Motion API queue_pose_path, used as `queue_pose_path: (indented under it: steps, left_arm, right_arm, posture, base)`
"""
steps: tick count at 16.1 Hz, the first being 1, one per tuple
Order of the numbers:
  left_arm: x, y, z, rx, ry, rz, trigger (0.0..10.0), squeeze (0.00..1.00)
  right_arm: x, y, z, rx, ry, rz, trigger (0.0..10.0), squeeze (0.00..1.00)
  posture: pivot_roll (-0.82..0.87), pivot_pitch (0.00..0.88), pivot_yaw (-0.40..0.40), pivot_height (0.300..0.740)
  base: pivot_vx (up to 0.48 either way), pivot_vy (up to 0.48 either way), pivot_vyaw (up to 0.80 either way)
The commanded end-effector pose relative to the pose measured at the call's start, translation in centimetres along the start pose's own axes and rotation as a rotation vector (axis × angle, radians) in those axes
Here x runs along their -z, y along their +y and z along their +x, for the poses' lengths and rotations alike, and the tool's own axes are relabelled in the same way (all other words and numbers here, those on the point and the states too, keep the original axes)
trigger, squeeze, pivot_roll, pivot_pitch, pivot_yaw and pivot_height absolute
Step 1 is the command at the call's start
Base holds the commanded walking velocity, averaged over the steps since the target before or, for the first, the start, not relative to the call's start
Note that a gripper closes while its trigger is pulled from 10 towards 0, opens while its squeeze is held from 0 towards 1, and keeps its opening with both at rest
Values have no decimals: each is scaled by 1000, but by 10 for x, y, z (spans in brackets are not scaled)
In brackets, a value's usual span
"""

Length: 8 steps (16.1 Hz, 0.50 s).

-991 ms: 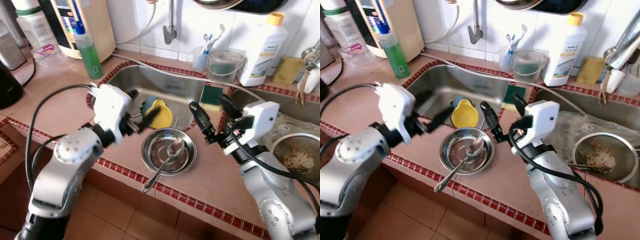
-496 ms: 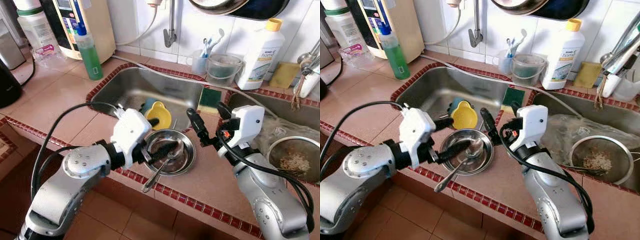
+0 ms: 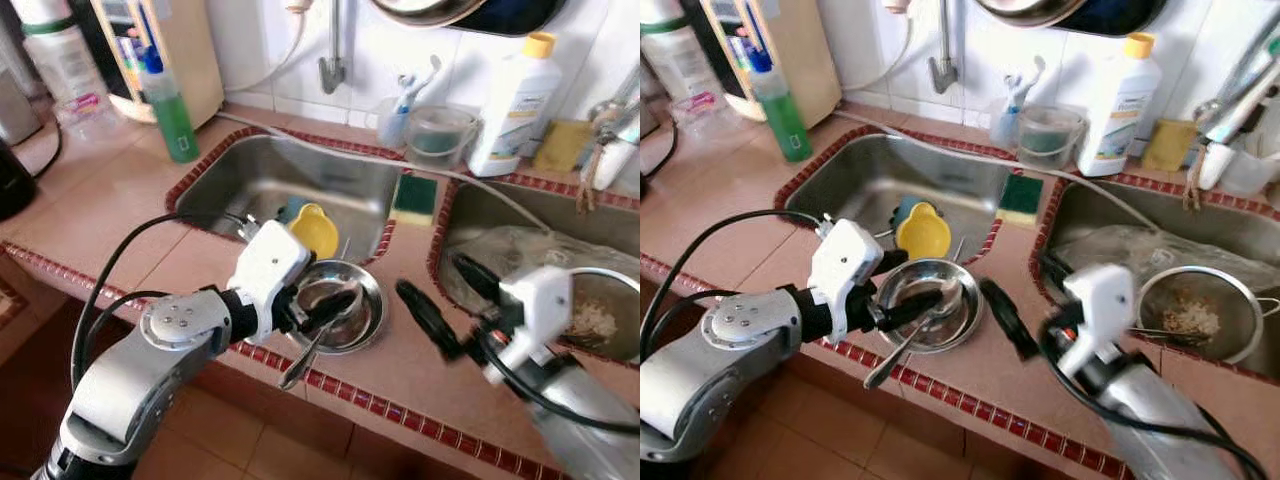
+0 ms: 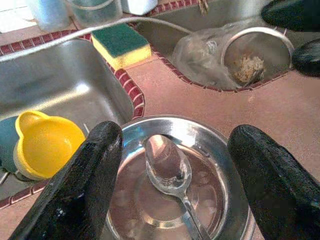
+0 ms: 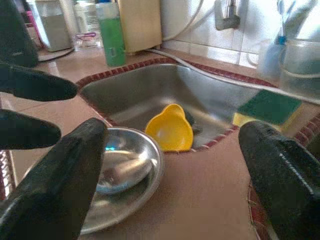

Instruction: Kitchen organization

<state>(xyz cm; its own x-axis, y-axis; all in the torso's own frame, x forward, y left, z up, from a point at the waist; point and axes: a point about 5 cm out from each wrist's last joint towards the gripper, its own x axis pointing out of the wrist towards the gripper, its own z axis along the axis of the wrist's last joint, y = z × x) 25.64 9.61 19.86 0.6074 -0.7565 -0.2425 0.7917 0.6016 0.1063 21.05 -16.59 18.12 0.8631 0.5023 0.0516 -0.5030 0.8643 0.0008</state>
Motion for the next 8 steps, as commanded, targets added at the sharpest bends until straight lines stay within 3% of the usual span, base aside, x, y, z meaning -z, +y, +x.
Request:
queue_pose_path:
  steps: [1,4,5,8]
  left_arm:
    - [0,3,0,10,30,13,10000,0]
    - [3,3,2,29,72,7,10000,0]
    - [6,1,2,40,103,-12,10000,0]
    - [10,-2,2,53,147,-30,10000,0]
  right_arm:
    - [-6,6,-12,-47,1,20,10000,0]
    - [-6,22,-29,-130,20,84,10000,0]
    - [1,31,-42,-219,97,73,10000,0]
    - [5,36,-52,-274,148,79,10000,0]
  posture:
    - [-265,138,87,740]
    - [-278,146,92,740]
    - [-290,157,97,740]
    - [-290,160,96,740]
  base:
    - [0,0,0]
    - [0,0,0]
    - [0,0,0]
    - [0,0,0]
